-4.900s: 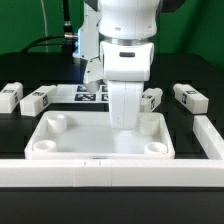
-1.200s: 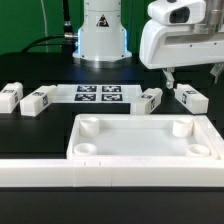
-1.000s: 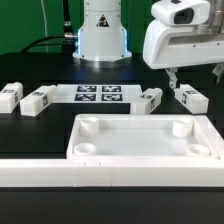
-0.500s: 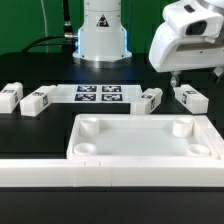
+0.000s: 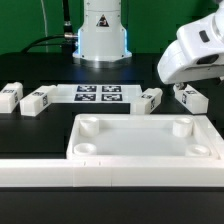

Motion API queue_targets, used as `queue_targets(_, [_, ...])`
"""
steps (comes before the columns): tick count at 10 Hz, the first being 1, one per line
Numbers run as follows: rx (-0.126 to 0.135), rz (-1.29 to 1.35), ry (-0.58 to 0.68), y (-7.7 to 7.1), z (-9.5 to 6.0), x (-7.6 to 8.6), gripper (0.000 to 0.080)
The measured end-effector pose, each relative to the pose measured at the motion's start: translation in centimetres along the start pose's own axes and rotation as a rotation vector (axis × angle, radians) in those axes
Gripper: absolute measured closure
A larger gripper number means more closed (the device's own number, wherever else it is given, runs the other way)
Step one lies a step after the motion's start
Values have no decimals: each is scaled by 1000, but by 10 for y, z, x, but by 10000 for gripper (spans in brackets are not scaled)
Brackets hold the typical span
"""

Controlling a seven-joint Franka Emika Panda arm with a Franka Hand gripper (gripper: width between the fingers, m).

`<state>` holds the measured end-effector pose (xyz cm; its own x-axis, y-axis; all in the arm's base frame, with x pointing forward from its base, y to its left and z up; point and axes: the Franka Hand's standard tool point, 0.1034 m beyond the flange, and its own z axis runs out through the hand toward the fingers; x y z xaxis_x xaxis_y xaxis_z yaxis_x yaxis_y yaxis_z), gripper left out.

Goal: Assemble desk

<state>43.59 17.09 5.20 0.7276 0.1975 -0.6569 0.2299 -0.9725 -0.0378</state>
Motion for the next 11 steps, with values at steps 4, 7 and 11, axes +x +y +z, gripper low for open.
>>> queue_targets(4, [-2,-15,-139,-3,8,2,150])
queue_targets(7, [-1,-27,-177,-2,13,-1,150])
queue_targets(11, [0,-37,-444,-1,27,-6,150])
